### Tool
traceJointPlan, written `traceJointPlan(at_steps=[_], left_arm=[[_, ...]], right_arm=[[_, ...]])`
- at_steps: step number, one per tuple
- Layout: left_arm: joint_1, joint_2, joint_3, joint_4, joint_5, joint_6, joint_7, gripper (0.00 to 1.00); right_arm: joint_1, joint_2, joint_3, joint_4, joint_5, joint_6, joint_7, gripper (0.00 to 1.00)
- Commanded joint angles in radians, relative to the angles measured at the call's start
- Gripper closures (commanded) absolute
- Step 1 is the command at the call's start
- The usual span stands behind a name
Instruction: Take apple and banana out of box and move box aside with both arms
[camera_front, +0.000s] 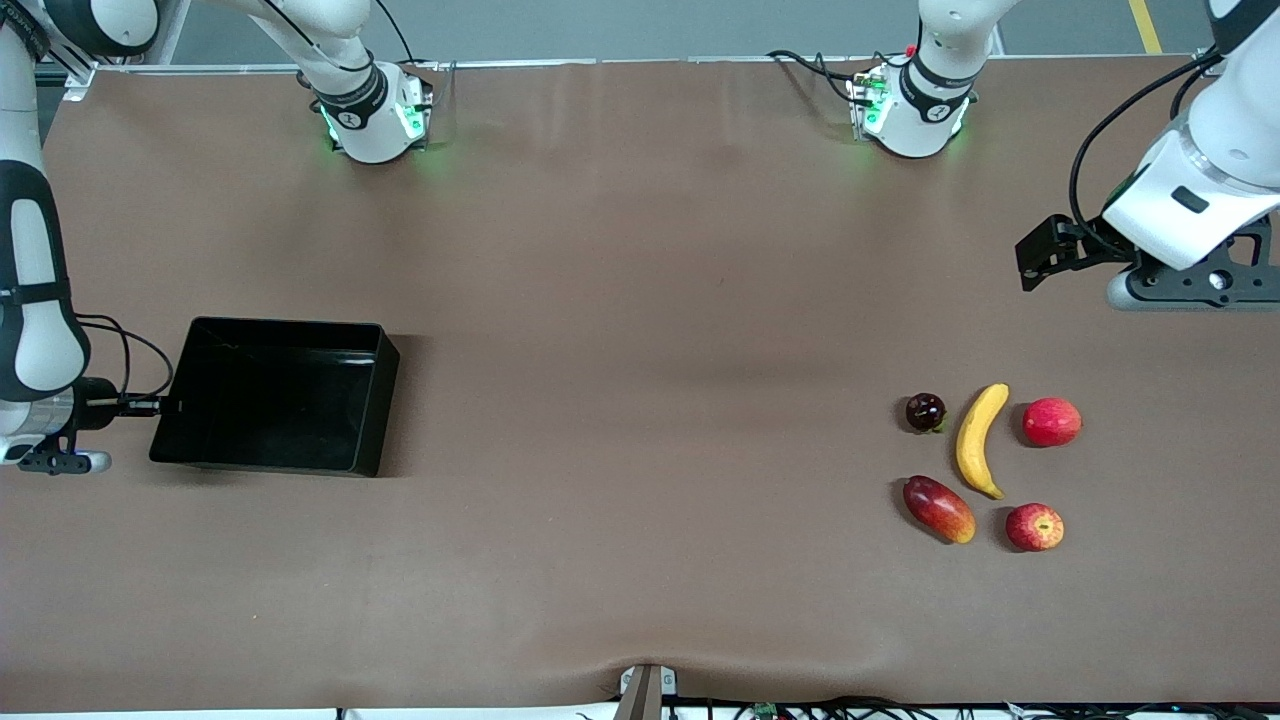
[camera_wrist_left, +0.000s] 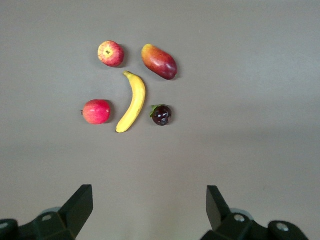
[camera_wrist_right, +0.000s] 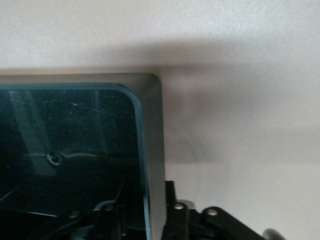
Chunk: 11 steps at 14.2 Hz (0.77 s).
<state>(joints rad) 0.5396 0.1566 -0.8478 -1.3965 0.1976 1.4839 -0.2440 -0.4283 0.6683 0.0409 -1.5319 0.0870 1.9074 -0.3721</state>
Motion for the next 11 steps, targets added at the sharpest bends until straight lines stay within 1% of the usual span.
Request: traceJointPlan(at_steps=[1,2,3,4,5,6,7,8,11], left_arm=[[-0.23,-0.123,0.293,-0.09,-0.093,0.018,-0.001,0.0],[-0.295,-0.141,0.378,-0.104,-0.121,0.018,0.006,0.0],[-0.352,-0.155,0.442,-0.12,-0.13,0.018,0.008,0.0],[-0.406,-0.175,0.51,-0.137,-0.135,0.016,0.008,0.0],[-0.481,-0.198,0.583,-0.168,-0.136,0.018,0.008,0.0],[-0.54,-0.225,0.645,-0.199,-0.138,0.019,0.008,0.0],[-0.582,-0.25,0.691,-0.225,-0.158,0.022,0.008,0.0],[-0.602,-0.279,0.717,-0.248,-0.188,0.026,0.008,0.0],[-0.618,-0.321,0.737,-0.274,-0.193,0.026,0.008,0.0]], right_arm=[[-0.012,-0.018,0.022,0.045,-0.009,-0.031,-0.007,0.0],[-0.017,-0.033,0.024,0.073,-0.007,-0.068,-0.027,0.0],[-0.02,-0.041,0.027,0.116,0.0,-0.129,-0.06,0.0],[-0.02,-0.041,0.028,0.184,0.003,-0.202,-0.068,0.0],[-0.009,-0.039,0.028,0.238,0.002,-0.24,-0.062,0.0],[-0.001,-0.038,0.031,0.266,-0.001,-0.237,-0.074,0.0],[0.017,-0.039,0.031,0.312,-0.003,-0.237,-0.071,0.0],[0.032,-0.041,0.03,0.362,-0.009,-0.24,-0.07,0.0],[0.083,-0.044,0.019,0.465,-0.021,-0.235,-0.06,0.0]])
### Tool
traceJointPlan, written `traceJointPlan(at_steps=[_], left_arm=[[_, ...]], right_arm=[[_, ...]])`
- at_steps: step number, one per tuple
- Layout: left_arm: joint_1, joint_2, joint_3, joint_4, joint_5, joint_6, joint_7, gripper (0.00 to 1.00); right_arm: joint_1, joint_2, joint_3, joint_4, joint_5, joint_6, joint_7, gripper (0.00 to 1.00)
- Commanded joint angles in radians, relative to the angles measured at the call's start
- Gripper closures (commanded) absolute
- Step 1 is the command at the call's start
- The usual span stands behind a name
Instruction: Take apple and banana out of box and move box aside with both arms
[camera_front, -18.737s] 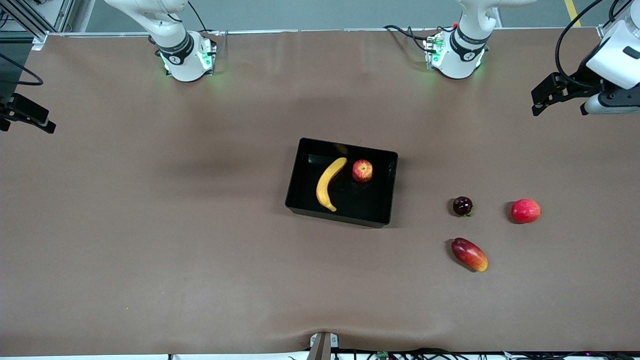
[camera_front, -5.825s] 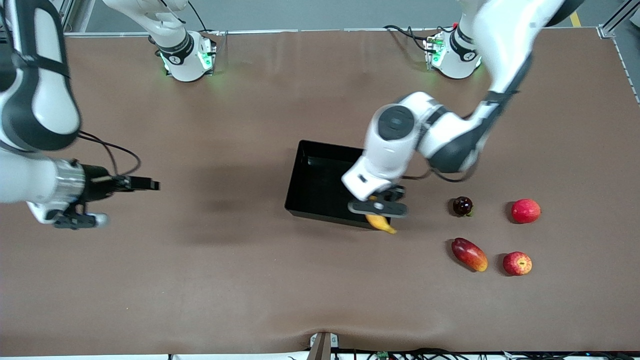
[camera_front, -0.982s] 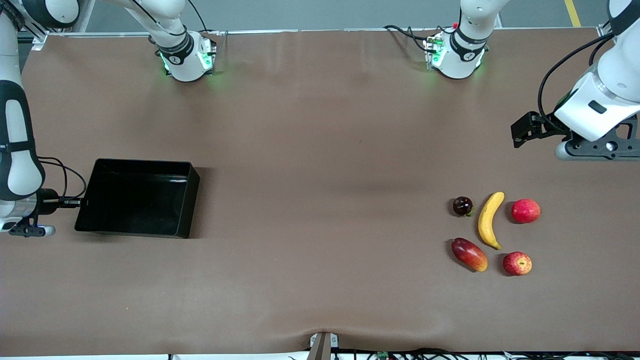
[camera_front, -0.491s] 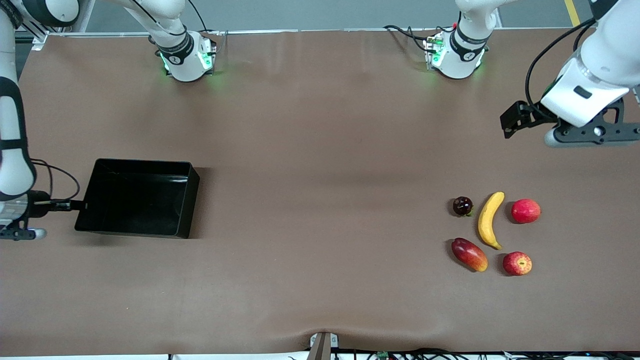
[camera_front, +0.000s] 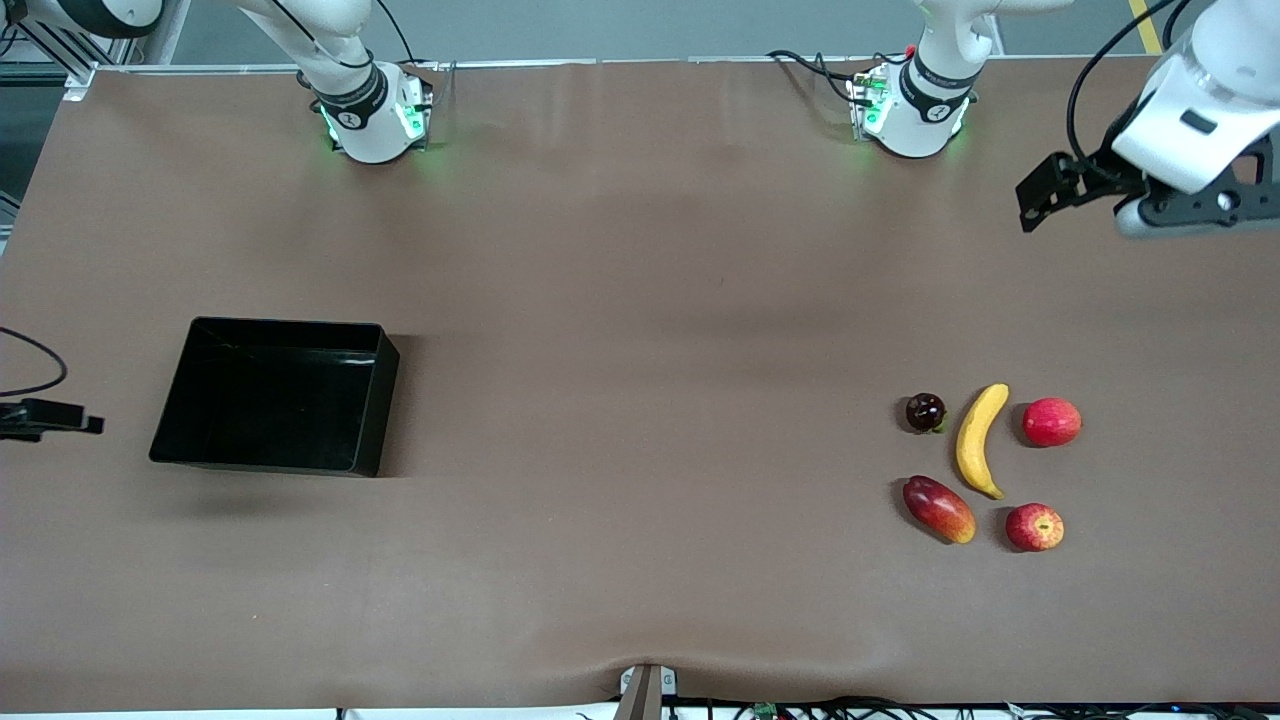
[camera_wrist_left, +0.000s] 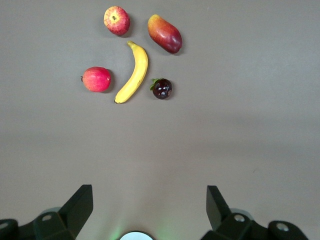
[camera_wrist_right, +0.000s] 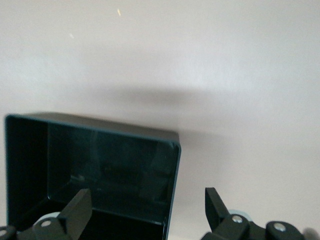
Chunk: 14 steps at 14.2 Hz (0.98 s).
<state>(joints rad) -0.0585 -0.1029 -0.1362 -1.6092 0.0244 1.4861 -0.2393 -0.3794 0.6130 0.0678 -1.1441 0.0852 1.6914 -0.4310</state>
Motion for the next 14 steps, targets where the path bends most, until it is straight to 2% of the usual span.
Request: traceJointPlan(at_steps=[1,4,9,12,14], left_arm=[[-0.033,-0.064,0.05,-0.061,-0.02,0.023,0.002,0.0],[-0.03,-0.07,0.073,-0.054,-0.018,0.025,0.003,0.0],[0.013,-0.057,0.078,-0.029,-0.014,0.032,0.083,0.0],[0.013,-0.057,0.078,-0.032,-0.008,0.039,0.092,0.0],[0.013,-0.055,0.078,-0.035,-0.004,0.039,0.11,0.0]], right_arm=[[0.06,-0.001,-0.008,0.092,-0.03,-0.019,0.005,0.0],[0.129,-0.054,-0.002,0.089,-0.044,-0.057,0.232,0.0],[0.264,-0.157,-0.003,0.08,-0.042,-0.237,0.549,0.0],[0.29,-0.245,0.001,0.054,-0.062,-0.367,0.56,0.0],[0.292,-0.352,0.0,-0.058,-0.071,-0.358,0.555,0.0]])
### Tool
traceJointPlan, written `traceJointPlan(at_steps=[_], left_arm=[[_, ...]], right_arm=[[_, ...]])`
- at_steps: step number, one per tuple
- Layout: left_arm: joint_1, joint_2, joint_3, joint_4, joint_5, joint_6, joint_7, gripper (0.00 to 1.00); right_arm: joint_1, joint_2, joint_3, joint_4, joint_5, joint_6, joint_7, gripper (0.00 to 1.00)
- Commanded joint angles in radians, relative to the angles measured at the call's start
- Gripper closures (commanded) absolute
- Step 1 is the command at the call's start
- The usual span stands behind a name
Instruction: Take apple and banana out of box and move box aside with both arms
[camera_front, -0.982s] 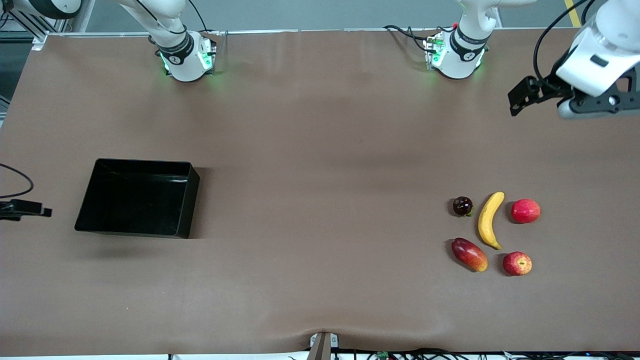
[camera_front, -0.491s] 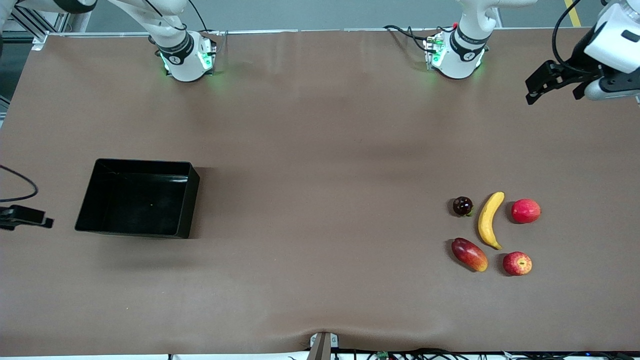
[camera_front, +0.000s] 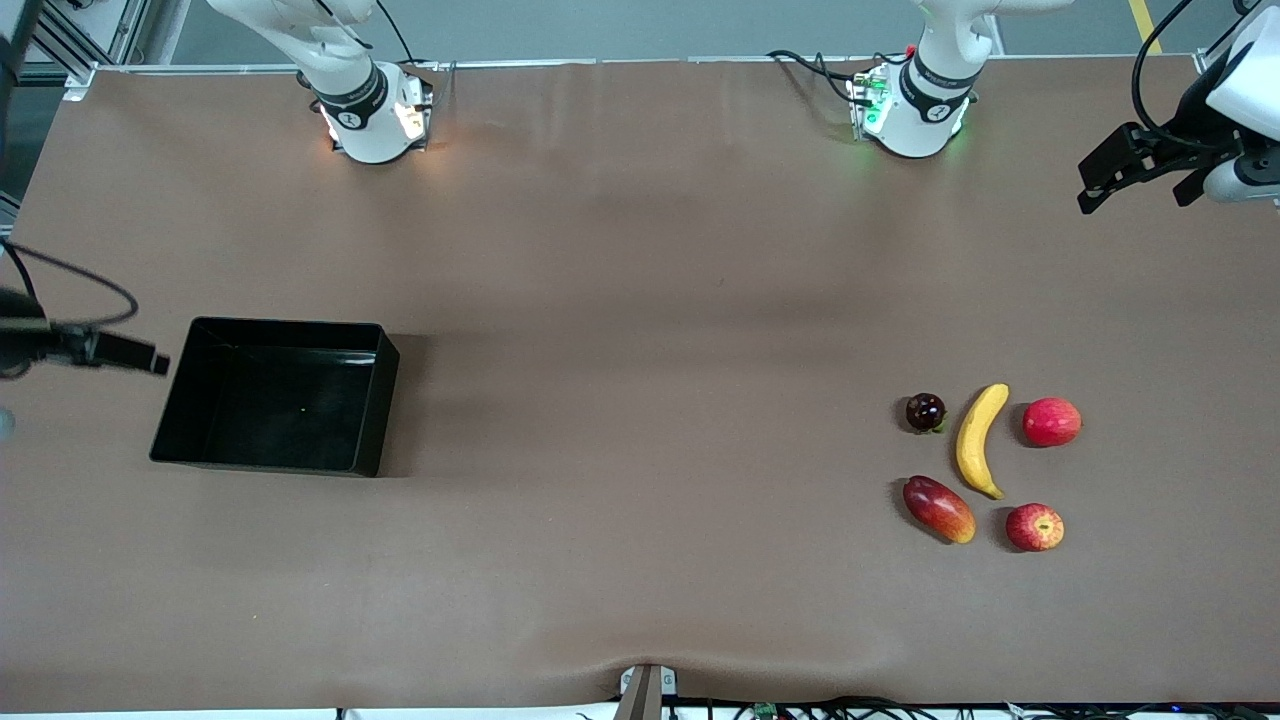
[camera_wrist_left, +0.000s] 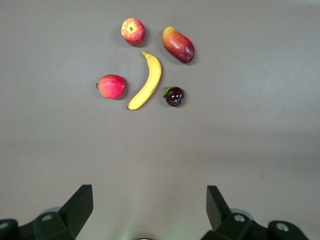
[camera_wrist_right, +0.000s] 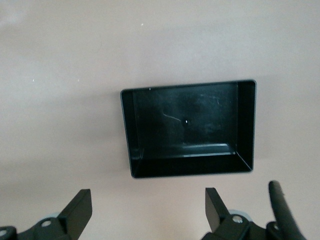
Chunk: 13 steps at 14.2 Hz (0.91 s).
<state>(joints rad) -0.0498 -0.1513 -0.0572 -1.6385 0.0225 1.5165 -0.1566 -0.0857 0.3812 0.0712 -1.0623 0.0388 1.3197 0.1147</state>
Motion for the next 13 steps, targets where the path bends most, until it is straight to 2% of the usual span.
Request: traceJointPlan(at_steps=[1,3,4,5,7,9,13], left_arm=[[0.002,-0.007,-0.001,-0.006,0.0,0.008,0.048,0.0],[0.008,-0.007,-0.001,-0.01,0.0,0.007,0.077,0.0],[0.021,-0.005,-0.003,-0.007,-0.001,0.007,0.078,0.0],[0.021,-0.002,-0.003,-0.006,-0.001,0.007,0.078,0.0],[0.021,0.007,-0.003,0.002,0.0,0.007,0.091,0.0],[0.022,0.013,-0.003,0.012,-0.001,0.007,0.094,0.0],[0.019,0.039,-0.003,0.045,-0.001,0.002,0.095,0.0]], right_arm=[[-0.008,-0.175,-0.004,-0.206,-0.027,0.016,0.008,0.0],[-0.003,-0.31,-0.005,-0.382,-0.027,0.071,0.008,0.0],[0.0,-0.391,-0.004,-0.49,-0.03,0.143,0.006,0.0],[-0.002,-0.431,-0.004,-0.56,-0.028,0.171,-0.001,0.0],[-0.009,-0.427,-0.005,-0.564,-0.027,0.164,-0.099,0.0],[-0.008,-0.397,-0.008,-0.509,-0.033,0.167,-0.161,0.0],[0.003,-0.396,-0.002,-0.415,-0.102,0.164,-0.161,0.0]])
